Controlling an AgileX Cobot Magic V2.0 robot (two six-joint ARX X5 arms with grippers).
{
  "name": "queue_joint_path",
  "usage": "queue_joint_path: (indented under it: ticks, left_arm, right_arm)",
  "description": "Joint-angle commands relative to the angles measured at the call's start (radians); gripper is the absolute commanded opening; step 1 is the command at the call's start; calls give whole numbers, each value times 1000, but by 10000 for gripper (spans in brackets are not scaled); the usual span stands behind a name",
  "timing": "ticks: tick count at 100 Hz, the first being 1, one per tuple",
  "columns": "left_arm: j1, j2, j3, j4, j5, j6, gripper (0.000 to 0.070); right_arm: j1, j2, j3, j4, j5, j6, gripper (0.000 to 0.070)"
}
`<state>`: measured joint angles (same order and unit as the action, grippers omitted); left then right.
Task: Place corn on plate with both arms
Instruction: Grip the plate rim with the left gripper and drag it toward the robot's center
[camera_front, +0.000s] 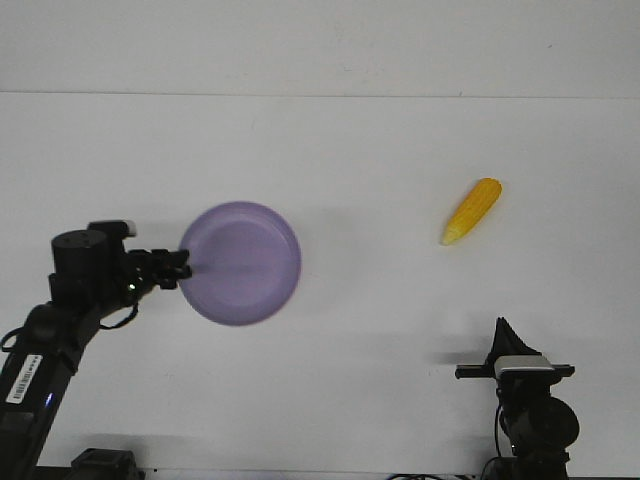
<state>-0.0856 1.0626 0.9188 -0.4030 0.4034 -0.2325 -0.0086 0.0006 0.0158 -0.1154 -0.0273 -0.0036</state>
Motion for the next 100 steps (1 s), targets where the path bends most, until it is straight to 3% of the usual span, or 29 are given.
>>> queue_joint_path:
  ticks: [1,32,73,79,87,91,100]
  left_arm:
    - [-70,4,-42,17,8,-37,8]
    - [-368,72,-239,213,-109,-158,8]
    - [-458,218,-247,277,-195,-165,15]
    - [-458,217,-247,277,-195,-165,80]
    - [-458,217,-247,270,-198,-164,325]
    - [-458,217,-247,269,-203,-163,412]
    - [-458,216,-246,272,-205,-146,434]
  right_arm:
    - [-2,0,-3,11,0,3,17]
    - [-2,1,-3,11,0,3,17]
    - [-2,0,-3,11,0,3,17]
    - [-2,1,-3,11,0,3,17]
    - [-2,1,-3,11,0,3,17]
    - [-2,1,-3,11,0,3,17]
    - [-2,1,-3,11,0,3,17]
